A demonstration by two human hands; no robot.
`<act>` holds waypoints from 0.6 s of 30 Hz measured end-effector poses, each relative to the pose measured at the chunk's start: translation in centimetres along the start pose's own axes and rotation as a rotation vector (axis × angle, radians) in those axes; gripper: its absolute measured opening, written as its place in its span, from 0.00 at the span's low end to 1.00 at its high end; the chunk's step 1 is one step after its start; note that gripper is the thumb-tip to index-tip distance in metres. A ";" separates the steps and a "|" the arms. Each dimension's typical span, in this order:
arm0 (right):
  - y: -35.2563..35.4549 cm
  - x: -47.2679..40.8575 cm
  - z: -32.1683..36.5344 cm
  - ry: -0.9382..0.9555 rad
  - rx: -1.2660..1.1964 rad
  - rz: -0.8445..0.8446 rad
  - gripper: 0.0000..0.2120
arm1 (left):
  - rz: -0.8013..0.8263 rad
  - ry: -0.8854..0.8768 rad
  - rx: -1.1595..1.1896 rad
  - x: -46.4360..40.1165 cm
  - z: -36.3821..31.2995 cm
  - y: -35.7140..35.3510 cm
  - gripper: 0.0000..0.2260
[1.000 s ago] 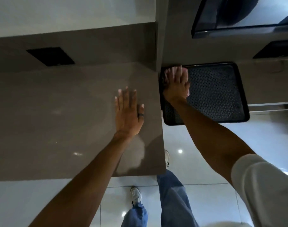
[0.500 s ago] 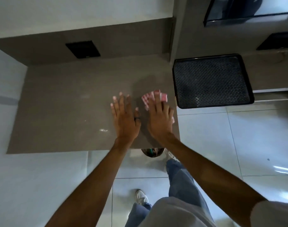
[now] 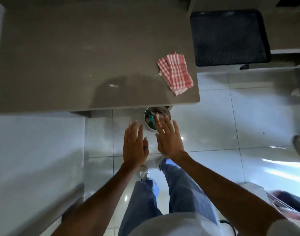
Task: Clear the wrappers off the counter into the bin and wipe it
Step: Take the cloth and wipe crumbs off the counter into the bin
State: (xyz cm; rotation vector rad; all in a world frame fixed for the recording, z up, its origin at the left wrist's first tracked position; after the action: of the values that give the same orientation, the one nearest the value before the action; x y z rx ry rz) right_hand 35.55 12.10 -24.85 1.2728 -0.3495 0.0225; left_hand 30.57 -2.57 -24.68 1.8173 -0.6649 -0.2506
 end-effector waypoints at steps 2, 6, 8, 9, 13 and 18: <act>-4.7 -0.9 -2.3 -0.153 -0.139 0.146 0.27 | 0.155 0.091 0.048 0.0 1.5 -4.6 0.27; -14.7 -6.3 -8.4 -0.463 -0.382 0.227 0.32 | 0.393 0.405 0.278 -4.3 5.3 -16.1 0.36; -20.3 -10.2 -11.8 -0.573 -0.523 0.221 0.38 | 0.458 0.577 0.508 -8.1 6.9 -22.5 0.38; -22.6 -11.9 -13.2 -0.629 -0.586 0.214 0.41 | 0.459 0.662 0.652 -10.0 7.4 -25.0 0.40; -30.5 -17.3 -18.0 -0.766 -0.766 0.172 0.46 | 0.424 0.981 1.236 -15.4 9.1 -34.1 0.41; -28.6 -15.7 -16.9 -0.693 -0.682 0.141 0.42 | 0.365 0.955 1.381 -15.8 8.2 -33.4 0.19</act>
State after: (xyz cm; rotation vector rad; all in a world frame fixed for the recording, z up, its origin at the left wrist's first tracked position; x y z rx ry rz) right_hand 30.74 22.13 -59.92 0.5398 -0.9516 -0.3969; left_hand 24.31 6.70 -60.82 2.5984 -0.4226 1.5913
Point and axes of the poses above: each hand's wrist, its own x-axis away from the middle knuckle, its own y-axis out of the back of the hand, z = x × y, the point moved 5 cm from there along -x, towards the middle knuckle, and after that the axes turned 5 degrees about z, right-handed, at the moved point
